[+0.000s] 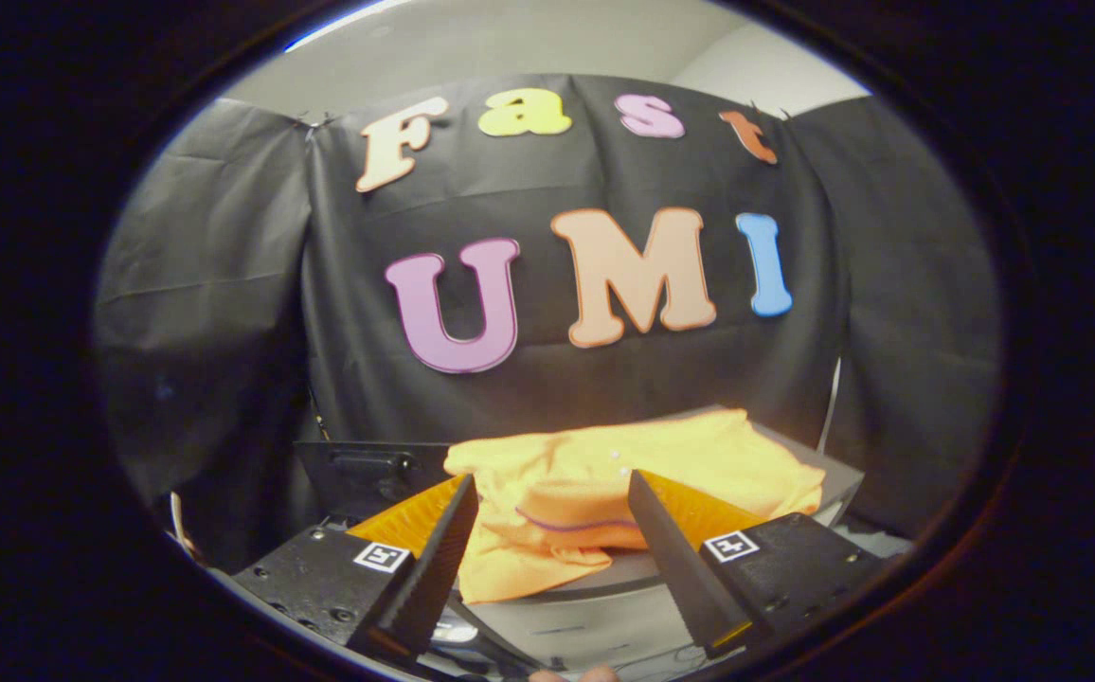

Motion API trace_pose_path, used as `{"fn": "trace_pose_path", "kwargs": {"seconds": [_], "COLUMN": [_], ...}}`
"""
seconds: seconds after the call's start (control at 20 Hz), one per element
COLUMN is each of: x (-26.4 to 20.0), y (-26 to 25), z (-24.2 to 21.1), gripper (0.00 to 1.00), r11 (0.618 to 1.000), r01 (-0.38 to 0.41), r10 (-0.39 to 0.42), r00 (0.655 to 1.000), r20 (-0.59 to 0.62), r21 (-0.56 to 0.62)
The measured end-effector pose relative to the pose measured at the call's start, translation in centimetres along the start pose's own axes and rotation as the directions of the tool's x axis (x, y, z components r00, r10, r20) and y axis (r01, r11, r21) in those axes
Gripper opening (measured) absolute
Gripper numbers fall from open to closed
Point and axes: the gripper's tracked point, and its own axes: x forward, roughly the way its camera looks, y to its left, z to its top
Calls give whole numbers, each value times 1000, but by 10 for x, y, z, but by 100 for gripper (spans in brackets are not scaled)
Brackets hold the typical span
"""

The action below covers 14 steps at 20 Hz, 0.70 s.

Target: Put the clothes into the washing machine and then close the washing machine lid.

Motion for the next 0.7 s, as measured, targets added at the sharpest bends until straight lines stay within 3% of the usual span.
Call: {"fn": "trace_pose_path", "kwargs": {"seconds": [0.05,0.15,0.35,0.4,0.65,0.7], "x": [8,29,69,80,95,99], "y": [-2,-9,-39,-39,-38,-39], "z": [4,-30,-71,-77,-122,-118], "gripper": [97,97,98,98,98,98], "r11": [999,999,999,1000,1000,1000], "r01": [8,-2,36,29,-16,-8], "r10": [-8,-4,-40,-27,3,8], "r00": [1000,988,949,950,883,893], "r20": [0,-152,-313,-310,-470,-450], "r21": [-33,-42,-20,1,-23,1]}}
